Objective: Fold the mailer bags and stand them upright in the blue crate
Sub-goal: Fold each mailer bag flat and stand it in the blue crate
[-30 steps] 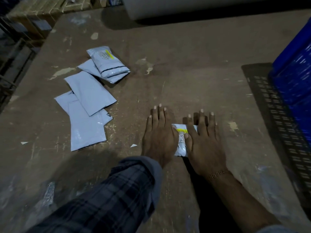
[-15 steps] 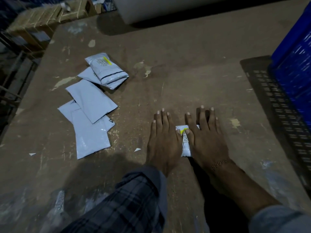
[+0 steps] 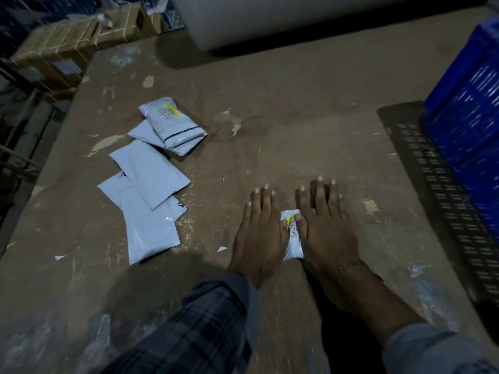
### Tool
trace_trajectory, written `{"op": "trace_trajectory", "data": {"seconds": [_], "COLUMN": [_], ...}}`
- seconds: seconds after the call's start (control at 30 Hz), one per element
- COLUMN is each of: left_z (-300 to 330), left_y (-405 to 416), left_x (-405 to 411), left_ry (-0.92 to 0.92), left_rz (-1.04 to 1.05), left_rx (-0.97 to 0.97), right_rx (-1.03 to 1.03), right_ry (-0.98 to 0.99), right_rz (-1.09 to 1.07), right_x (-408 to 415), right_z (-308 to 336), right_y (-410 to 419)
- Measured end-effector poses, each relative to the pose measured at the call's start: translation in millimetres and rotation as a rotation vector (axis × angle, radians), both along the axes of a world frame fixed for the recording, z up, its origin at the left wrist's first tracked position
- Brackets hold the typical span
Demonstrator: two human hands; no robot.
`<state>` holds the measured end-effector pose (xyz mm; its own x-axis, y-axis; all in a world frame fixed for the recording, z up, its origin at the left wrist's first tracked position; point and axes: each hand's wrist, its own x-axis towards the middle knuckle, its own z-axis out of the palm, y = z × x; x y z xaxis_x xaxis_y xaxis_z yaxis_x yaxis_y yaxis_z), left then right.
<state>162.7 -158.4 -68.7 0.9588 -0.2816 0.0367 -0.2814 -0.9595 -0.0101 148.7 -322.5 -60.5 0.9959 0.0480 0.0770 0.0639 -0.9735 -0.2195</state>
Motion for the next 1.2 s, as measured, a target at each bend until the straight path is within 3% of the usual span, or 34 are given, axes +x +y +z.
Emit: {"op": "trace_trajectory", "data": {"seconds": [0.07,0.27,0.47,0.53,0.73,0.97,1.2], "left_z": [3.2,18.1,40.1,57.3,139.1,237.1,300.5], "left_y": [7.2,4.5,21.6,25.0,11.6,-24.1,-74.3], "left_x": [4.3,-6.6,-28.8,-29.3,-19.2,-43.9,-49.6], "left_ry": [0.025,0.056,0.275,0.349,0.164,-0.003,-0.106], "left_rz": [-0.068,0.070,0.143,0.027,-0.254,-0.454,-0.558], "left_rx": [-0.020,-0.166,-0.771,-0.743,-0.733,-0.714,-0.718], "right_rx": [0.005,0.085,0.209,0.251,0.262,-0.028,-0.111], "right_ry": [0.005,0.095,0.031,-0.021,-0.104,-0.293,-0.433], "right_rz": [0.005,-0.017,-0.064,-0.091,-0.139,-0.110,-0.204], "right_x": [-15.9,-24.6,-42.5,-53.6,-83.4,-128.5,-145.6], "right_z": [-0.2,14.8,47.1,72.7,167.0,239.9,272.5], "right_y": [-3.2,-1.7,-12.2,-15.2,-30.6,-66.4,-95.2]}}
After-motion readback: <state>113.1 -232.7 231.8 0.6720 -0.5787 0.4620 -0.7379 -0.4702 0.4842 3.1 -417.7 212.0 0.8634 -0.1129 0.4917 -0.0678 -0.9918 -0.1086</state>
